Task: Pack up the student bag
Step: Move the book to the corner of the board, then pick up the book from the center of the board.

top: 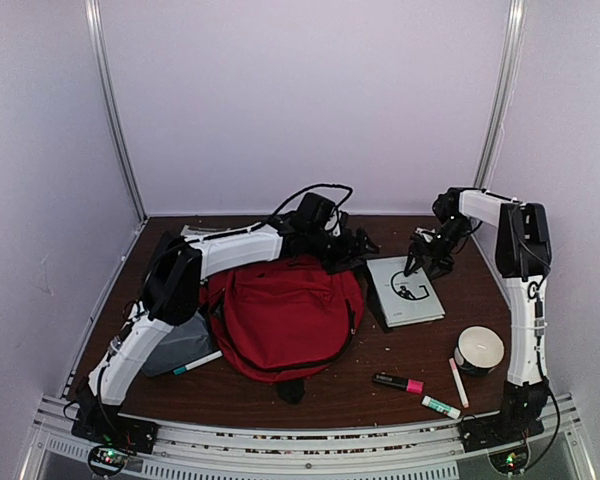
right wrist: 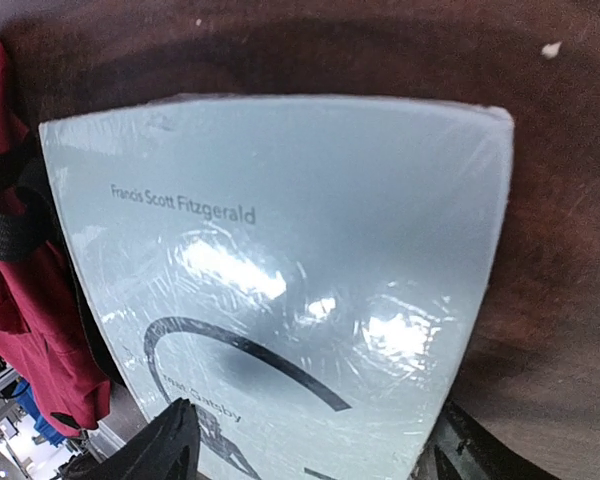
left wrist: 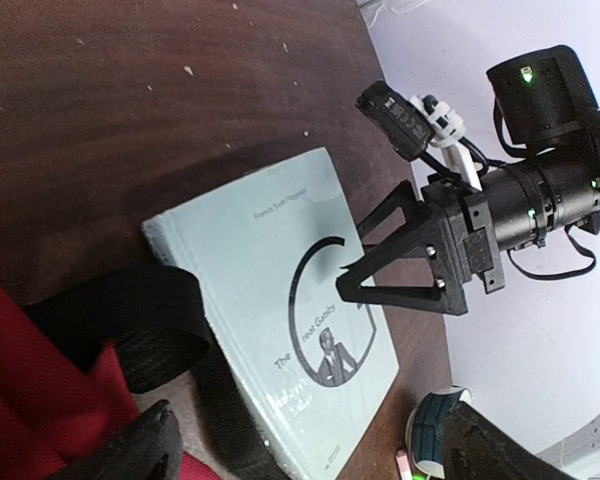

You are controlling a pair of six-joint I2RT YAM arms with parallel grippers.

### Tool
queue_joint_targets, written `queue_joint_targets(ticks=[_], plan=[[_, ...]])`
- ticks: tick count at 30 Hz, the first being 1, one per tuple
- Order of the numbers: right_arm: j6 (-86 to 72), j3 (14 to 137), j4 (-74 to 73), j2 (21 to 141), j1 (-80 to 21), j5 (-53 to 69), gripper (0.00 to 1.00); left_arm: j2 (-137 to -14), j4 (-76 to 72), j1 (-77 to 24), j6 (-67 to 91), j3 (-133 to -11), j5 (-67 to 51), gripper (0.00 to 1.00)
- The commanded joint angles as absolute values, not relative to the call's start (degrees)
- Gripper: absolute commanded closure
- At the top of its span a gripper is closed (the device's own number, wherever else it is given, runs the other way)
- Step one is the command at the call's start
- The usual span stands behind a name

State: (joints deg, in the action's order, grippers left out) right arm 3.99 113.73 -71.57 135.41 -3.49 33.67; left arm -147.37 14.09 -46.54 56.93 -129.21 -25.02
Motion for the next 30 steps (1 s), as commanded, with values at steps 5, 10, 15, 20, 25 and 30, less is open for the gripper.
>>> queue_joint_targets(ticks=[5,10,15,20,25,30], plan=[[7.37,105.64,-73.36,131.04,-5.89,36.3,0.23,-153.43,10.96,-49.95,62.5,-134.07,-33.35,0.09],[8.21,101.85,-70.6,128.83,-5.87,37.99,0.27,-153.28,15.42,-50.01,65.8,-129.25,-30.34,0.1],[10.27,99.73,-69.69,127.22,-5.89,44.45,0.35,-151.09,23.31,-50.01,65.21,-125.63,-23.81,0.11],[9.94,98.22,-67.73,125.95,-5.91,45.6,0.37,-146.43,28.38,-50.01,63.14,-121.83,-15.97,0.12],[9.64,98.52,-67.41,127.11,-5.97,44.84,0.37,-141.74,26.28,-50.14,61.51,-116.89,-13.62,0.12],[9.67,98.61,-67.39,127.73,-6.14,45.15,0.36,-143.54,23.54,-50.27,61.02,-118.26,-17.41,0.13]])
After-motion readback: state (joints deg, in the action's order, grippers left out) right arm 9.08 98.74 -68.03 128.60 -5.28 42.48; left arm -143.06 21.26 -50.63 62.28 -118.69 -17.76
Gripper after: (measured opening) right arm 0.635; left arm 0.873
